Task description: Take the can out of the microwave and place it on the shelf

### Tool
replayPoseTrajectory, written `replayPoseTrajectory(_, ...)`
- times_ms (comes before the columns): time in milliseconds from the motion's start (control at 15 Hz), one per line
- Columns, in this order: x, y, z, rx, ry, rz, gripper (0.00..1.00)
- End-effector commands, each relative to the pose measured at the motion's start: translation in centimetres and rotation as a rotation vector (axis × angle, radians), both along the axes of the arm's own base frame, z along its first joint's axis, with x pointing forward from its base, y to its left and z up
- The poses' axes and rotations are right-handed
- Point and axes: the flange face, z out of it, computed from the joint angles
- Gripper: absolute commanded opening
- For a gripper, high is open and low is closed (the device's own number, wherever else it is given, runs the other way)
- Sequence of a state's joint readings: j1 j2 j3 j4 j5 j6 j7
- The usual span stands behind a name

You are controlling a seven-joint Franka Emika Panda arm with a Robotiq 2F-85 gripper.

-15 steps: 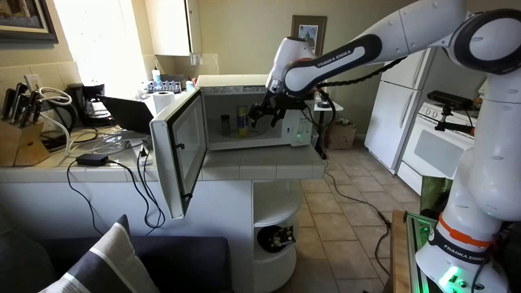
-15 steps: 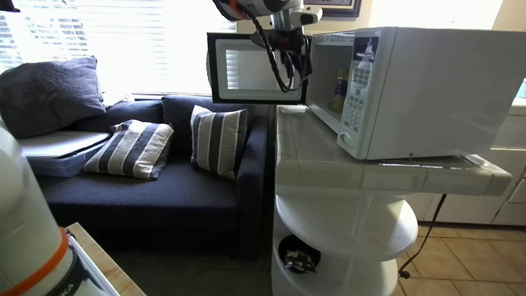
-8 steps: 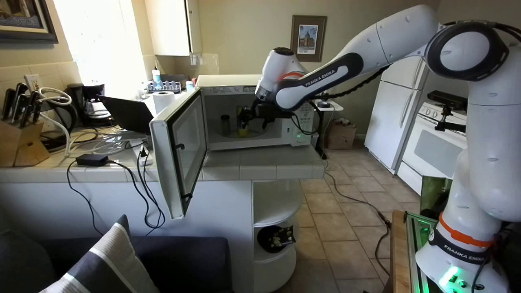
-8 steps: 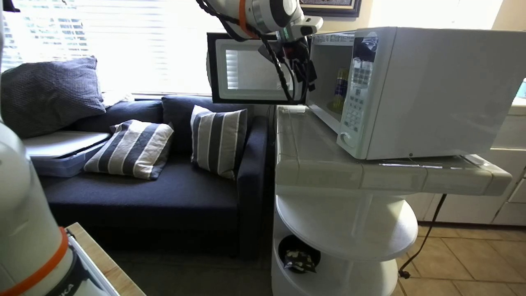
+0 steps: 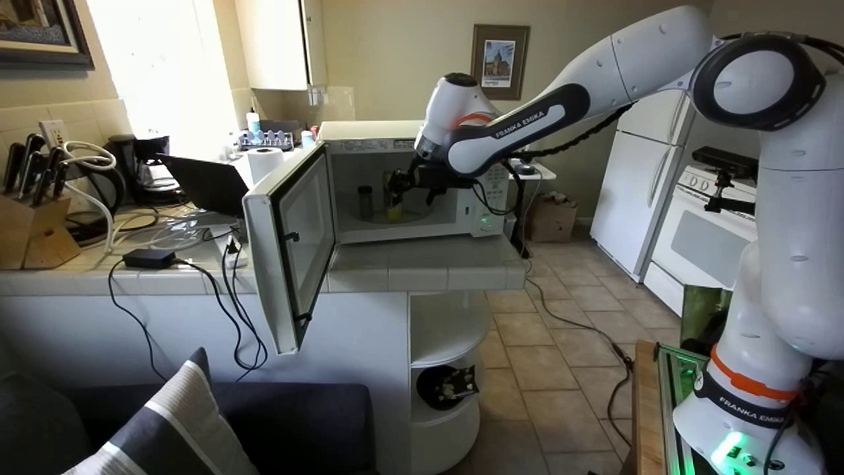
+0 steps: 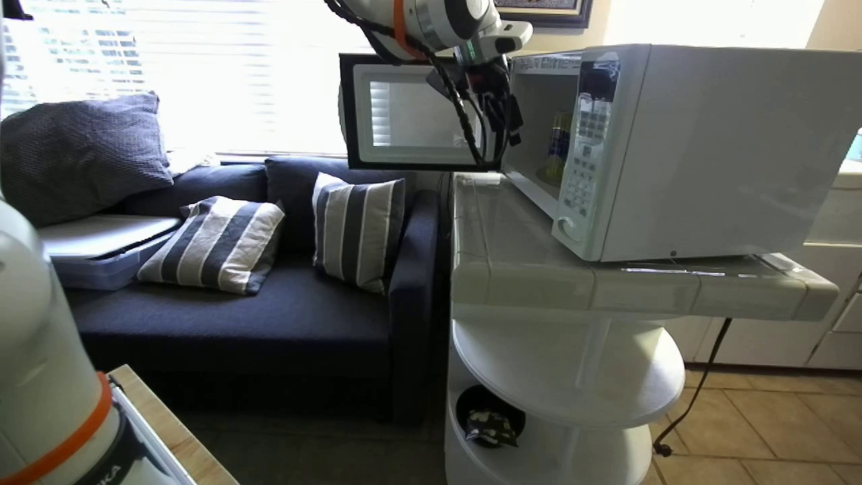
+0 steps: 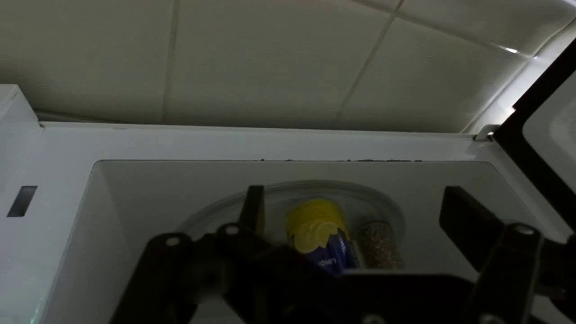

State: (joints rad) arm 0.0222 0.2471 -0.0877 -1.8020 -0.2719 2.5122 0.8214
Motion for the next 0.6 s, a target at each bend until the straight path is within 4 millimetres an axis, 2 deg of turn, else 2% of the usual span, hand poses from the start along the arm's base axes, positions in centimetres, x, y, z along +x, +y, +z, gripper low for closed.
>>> replayPoseTrajectory(0,1.6,-0.5,-0.2,-0.075,-0.007,-0.101,1.00)
replayPoseTrajectory(200,2.6,-0.3,-1.0,-0.124,-0.024,-0.137,1.00)
replayPoseTrajectory(533,4.6,1.4,-3.0,-0.232,-0.082,-0.150,1.00)
